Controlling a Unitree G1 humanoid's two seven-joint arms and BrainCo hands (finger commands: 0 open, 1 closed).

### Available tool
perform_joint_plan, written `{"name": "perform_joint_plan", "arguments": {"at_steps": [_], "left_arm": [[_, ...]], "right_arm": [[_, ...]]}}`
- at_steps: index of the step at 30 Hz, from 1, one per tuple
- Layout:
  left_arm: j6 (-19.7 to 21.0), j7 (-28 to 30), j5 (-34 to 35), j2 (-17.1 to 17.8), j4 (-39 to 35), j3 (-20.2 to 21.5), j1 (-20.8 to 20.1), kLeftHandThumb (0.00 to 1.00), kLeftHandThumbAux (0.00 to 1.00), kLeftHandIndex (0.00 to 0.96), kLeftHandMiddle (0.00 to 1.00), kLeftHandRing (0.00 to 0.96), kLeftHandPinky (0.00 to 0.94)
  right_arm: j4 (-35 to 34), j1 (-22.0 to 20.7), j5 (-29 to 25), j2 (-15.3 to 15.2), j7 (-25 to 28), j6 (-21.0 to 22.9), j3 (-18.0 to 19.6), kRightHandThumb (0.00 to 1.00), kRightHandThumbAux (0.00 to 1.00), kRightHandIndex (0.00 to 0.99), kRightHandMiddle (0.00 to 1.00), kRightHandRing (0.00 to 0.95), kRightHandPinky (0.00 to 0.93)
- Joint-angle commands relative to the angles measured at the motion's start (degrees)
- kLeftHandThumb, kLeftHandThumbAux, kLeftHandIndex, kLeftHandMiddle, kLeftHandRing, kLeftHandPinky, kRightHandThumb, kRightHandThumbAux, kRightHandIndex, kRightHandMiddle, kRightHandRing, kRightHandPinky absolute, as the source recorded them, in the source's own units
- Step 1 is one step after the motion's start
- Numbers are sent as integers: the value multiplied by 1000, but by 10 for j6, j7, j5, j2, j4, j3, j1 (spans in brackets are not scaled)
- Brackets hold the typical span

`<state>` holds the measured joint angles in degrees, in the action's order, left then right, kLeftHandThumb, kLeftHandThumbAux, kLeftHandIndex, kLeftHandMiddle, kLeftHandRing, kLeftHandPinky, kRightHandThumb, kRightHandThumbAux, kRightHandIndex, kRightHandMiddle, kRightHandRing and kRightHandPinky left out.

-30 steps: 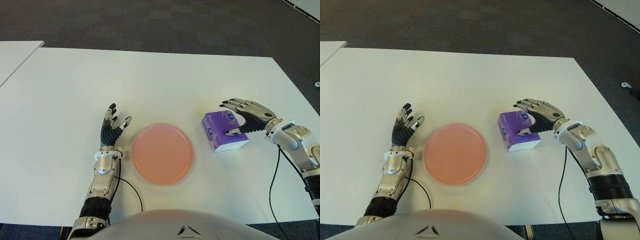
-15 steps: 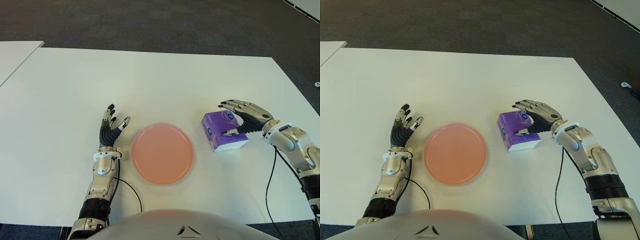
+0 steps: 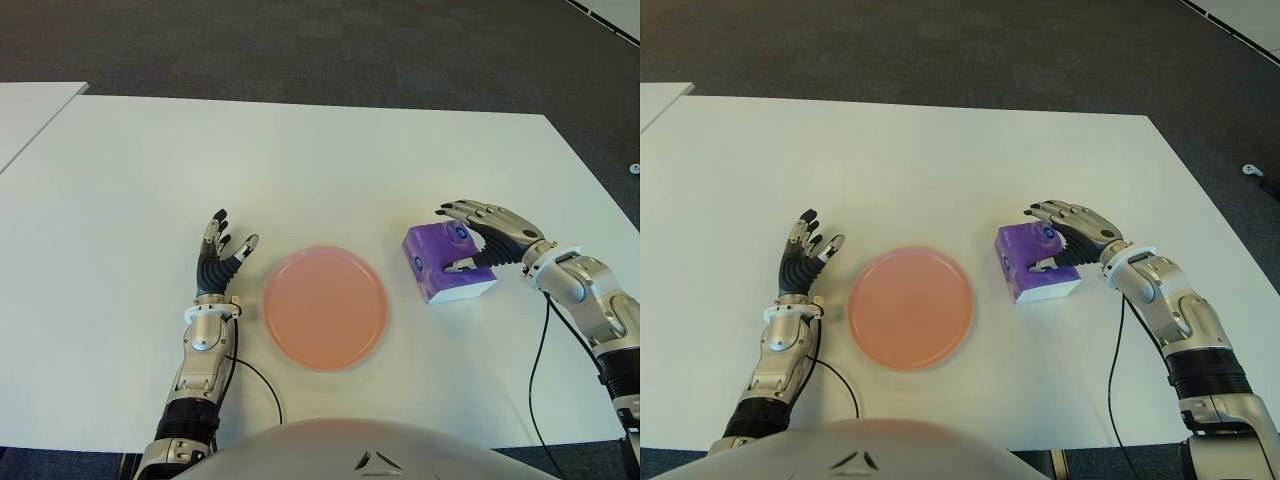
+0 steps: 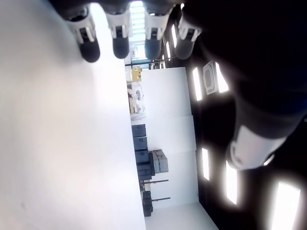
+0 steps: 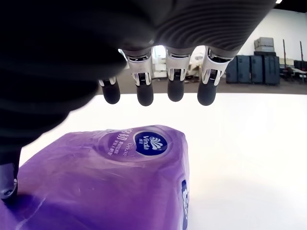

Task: Put the tissue paper into the plate.

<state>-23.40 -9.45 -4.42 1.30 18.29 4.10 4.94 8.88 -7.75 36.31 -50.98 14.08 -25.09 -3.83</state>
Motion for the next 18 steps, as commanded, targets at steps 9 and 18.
{"name": "perform_joint_plan", "arguments": {"at_steps": [9, 18], "left_arm": [[12, 3, 3, -1, 18, 3, 18, 0, 642, 0, 0, 0, 0], [14, 8, 5, 1, 19, 2, 18, 0, 640, 0, 0, 0, 0]], "right_arm": [[-54, 37, -53, -44, 32, -8, 53, 86, 456, 0, 0, 0, 0], [-158, 48, -128, -60, 112, 57, 116, 74, 442, 0, 0, 0, 0]]}}
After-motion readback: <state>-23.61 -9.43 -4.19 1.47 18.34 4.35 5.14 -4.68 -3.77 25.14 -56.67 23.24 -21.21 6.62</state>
